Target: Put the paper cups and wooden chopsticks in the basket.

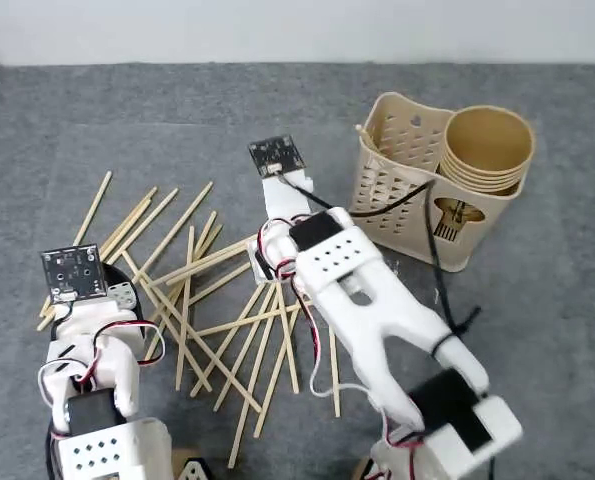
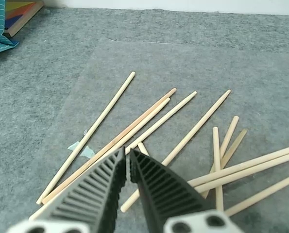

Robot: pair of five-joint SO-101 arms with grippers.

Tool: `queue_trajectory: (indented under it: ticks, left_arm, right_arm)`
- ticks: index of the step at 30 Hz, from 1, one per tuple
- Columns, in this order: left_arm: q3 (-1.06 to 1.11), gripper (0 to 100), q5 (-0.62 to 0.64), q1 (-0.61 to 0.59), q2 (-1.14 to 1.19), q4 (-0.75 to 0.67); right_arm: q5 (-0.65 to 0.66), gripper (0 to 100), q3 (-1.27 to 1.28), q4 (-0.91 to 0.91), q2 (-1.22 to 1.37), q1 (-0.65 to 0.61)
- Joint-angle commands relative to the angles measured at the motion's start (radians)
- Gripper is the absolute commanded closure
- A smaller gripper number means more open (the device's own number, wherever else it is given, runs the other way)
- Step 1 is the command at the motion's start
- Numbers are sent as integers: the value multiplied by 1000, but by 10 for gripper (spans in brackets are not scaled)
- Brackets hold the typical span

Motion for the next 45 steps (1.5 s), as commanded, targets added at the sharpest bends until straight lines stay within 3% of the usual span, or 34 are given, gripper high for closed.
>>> queue_trajectory:
  ticks: [1,16,27,36,45]
  left_arm:
    - [-7,981,0,5,-12,-23]
    - [-7,981,0,5,-12,-23]
    - [-7,981,0,5,-12,-23]
    - [-7,981,0,5,-12,-23]
    - [-7,981,0,5,-12,-23]
  right_arm:
    - [-46,808,-87,-16,68,-12]
    - [-201,810,-273,-10,303,-62]
    - [-195,813,-281,-7,400,-41]
    - [-123,979,-299,101,377,-22]
    - [-61,991,-307,159,185,-7]
